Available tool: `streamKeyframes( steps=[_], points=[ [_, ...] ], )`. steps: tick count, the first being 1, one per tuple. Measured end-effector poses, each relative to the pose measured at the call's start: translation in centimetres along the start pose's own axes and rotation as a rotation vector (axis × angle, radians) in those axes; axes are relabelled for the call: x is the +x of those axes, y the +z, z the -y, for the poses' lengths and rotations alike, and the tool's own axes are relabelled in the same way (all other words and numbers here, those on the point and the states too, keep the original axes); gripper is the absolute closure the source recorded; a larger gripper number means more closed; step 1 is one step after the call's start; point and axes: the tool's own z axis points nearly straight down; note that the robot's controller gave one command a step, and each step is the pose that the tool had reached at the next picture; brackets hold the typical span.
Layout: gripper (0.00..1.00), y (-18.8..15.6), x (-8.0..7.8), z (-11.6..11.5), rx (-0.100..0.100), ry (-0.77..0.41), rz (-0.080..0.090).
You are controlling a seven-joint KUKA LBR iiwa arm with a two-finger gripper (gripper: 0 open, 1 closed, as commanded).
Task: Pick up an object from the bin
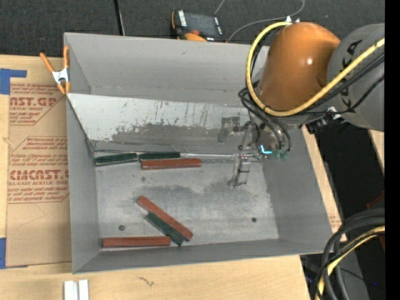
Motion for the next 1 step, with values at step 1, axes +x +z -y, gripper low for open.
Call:
streamKeyframes(
  steps=[1],
  points=[
    [0.00, 7.44, -1.94, -3.36, -0.001, -0.024, 0.001]
  ],
)
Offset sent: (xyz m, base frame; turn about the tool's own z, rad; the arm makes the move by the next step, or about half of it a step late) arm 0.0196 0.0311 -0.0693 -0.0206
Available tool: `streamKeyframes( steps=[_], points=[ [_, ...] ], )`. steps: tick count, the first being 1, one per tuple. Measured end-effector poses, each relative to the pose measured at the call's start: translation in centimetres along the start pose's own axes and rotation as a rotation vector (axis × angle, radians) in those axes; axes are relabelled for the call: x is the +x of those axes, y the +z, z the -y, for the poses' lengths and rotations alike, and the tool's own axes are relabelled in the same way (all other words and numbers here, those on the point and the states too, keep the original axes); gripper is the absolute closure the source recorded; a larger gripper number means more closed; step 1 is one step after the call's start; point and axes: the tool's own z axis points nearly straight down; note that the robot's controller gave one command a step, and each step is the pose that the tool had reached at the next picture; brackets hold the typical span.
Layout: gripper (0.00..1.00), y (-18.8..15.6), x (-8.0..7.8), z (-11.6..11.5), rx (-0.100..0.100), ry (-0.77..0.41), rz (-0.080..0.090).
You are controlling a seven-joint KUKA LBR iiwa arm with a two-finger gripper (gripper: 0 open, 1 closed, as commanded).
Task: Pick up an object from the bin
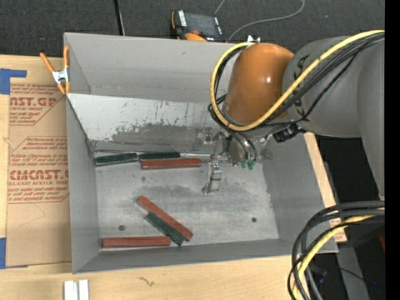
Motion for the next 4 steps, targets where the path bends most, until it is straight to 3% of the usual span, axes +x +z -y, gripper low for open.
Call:
streamKeyframes(
  steps=[1, 2, 3, 4],
  points=[
    [0.00, 9.6, 0.5, -6.6, -0.002, -0.011, 0.010],
    [0.00, 9.4, 8.3, -11.9, -0.003, 0.238, 0.010],
    [1.00, 9.2, 8.2, -11.8, -0.003, 0.240, 0.011],
    [1.00, 6.8, 8.3, -11.5, -0.001, 0.238, 0.006]
  ],
)
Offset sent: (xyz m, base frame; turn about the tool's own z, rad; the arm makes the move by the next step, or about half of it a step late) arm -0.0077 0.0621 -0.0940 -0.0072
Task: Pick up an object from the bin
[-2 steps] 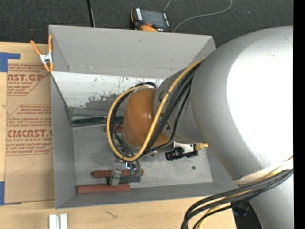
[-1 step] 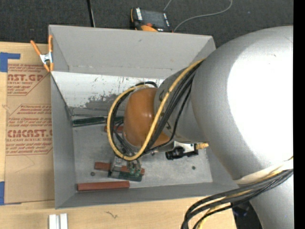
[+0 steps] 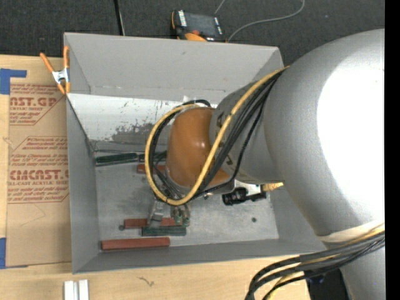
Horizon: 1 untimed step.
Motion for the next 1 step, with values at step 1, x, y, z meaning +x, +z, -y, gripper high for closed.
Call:
streamKeyframes(
  steps=[1],
  points=[
    [0.00, 0.15, 0.05, 0.03, 0.001, 0.000, -0.002]
  ],
)
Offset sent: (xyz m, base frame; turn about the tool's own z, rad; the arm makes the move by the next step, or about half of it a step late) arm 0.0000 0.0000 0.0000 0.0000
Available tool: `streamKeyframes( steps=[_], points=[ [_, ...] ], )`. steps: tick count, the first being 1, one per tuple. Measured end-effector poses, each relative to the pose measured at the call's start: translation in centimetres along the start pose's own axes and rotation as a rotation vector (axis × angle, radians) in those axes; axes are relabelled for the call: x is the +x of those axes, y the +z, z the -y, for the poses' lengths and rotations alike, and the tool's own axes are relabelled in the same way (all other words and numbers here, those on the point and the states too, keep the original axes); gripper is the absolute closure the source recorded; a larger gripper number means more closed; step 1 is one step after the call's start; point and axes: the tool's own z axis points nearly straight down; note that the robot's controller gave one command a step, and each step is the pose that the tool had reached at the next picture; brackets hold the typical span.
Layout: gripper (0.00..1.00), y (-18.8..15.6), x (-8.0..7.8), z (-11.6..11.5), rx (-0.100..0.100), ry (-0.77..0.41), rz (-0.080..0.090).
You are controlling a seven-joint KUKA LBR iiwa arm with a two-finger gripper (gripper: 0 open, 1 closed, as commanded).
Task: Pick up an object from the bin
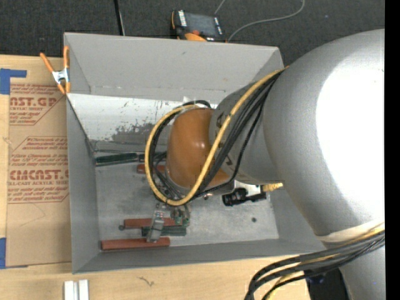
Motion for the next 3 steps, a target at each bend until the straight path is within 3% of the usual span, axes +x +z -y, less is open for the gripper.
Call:
streamKeyframes(
  steps=[1, 2, 3],
  points=[
    [0.00, 2.6, 0.5, 1.0, 0.000, 0.068, -0.003],
    [1.00, 2.4, 0.3, 0.9, -0.003, 0.066, 0.003],
    [1.00, -11.1, -0.6, -0.2, -0.004, 0.103, 0.007]
  ],
)
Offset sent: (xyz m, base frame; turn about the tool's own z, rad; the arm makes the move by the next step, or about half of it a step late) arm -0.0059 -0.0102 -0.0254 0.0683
